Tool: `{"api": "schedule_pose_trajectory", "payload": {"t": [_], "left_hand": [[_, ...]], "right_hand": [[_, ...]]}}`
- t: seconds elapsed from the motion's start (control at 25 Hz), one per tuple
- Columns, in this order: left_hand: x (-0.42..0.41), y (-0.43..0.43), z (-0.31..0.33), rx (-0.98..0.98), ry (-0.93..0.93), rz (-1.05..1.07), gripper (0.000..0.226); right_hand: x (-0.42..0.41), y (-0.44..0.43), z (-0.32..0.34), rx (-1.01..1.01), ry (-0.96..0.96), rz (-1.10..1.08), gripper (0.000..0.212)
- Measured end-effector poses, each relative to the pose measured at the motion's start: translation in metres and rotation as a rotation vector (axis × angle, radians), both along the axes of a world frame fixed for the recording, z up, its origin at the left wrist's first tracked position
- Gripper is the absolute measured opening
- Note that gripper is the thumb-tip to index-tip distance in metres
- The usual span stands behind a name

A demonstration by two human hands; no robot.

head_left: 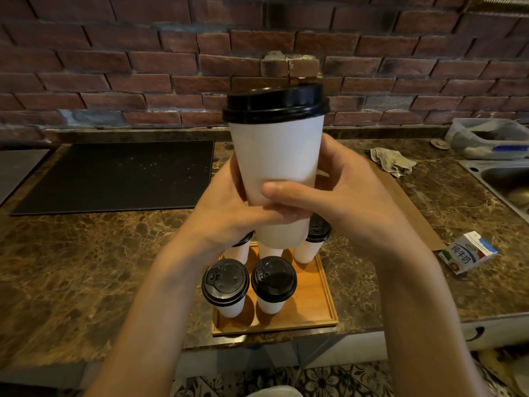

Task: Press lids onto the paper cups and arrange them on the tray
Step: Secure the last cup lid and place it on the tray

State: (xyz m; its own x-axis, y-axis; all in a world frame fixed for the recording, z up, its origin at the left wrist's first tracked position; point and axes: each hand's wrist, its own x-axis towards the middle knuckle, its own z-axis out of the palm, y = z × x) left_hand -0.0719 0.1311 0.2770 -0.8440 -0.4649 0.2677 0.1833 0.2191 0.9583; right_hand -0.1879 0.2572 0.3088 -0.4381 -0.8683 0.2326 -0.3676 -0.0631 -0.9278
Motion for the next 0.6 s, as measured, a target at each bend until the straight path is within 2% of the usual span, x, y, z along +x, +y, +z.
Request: {"api": "schedule_pose_trajectory", "payload": {"t": [0.32,0.6], "left_hand": [[-0.016,0.011,-0.007,-0.054,0.077,0.159,0.079],[-0.016,0.004,-0.01,-0.055,0.023,0.107,0.078]], "right_hand": [[0.014,-0.007,-0.006,0.008,0.091,-0.246,0.08],[0.013,-0.008,-0.007,0.007,0.076,-0.256,0.083]]}}
